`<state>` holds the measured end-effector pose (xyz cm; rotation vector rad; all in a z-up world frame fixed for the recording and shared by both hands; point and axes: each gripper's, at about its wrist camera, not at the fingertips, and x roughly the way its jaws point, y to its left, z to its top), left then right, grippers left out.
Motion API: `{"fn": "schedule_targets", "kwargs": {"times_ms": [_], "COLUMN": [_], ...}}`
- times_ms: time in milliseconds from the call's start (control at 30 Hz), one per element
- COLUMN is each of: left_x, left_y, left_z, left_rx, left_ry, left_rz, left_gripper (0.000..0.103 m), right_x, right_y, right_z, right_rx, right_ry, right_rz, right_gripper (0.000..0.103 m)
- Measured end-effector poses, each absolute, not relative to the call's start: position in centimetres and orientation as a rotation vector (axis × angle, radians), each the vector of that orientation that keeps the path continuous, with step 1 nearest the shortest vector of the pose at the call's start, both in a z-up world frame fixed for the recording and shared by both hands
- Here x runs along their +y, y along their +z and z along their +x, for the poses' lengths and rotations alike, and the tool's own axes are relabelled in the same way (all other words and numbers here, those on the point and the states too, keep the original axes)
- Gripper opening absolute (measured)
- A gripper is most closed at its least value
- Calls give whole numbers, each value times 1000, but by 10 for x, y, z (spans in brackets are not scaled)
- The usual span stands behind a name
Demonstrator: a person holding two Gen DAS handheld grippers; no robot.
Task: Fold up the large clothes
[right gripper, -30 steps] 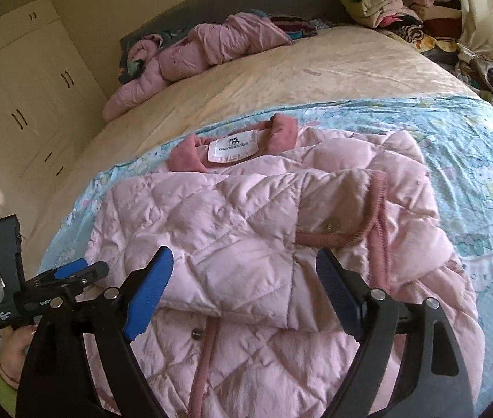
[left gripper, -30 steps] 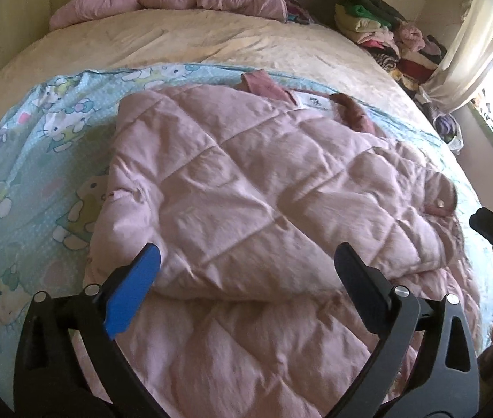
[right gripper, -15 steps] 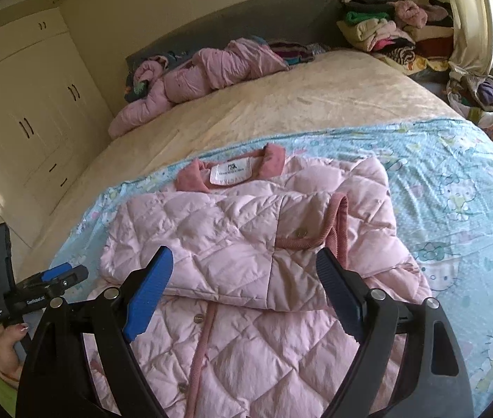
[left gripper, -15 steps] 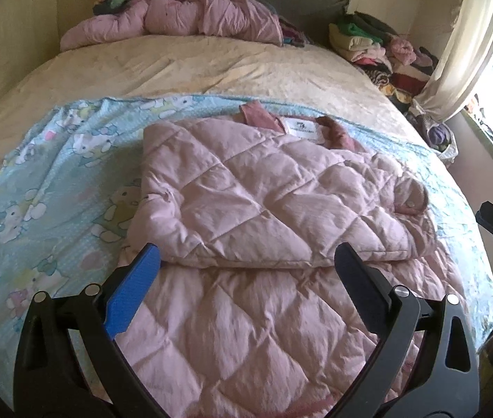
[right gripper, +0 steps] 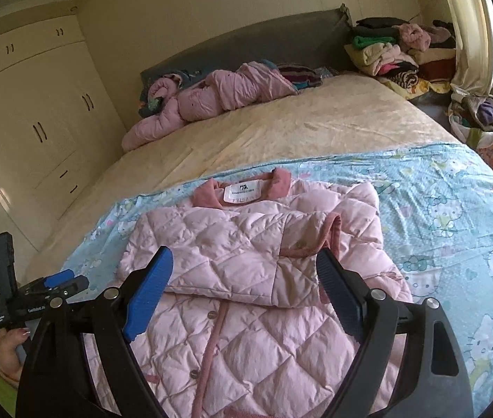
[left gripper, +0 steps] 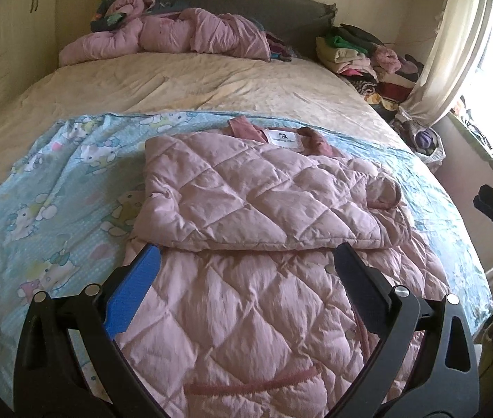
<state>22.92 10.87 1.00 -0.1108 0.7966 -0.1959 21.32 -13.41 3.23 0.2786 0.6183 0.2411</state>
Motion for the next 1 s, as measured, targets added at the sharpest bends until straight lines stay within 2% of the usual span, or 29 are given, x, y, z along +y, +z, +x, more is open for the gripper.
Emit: {"fn": "schedule_targets", "kwargs": {"times_ms": [500,1000], "left_x": [121,123], "left_y": [20,13], "left_z": [187,143], "left_rx": [758,753], "left_ry": [-173,-161], "left_rz": [-105,-88], "left_gripper": [94,94], "right_x": [-146,-151], "right_y": [47,35], "right_z": [167,127], "right_rx": [587,595], "right_ry": [247,258], "right_rz": [231,215], "right_gripper": [83,83]}}
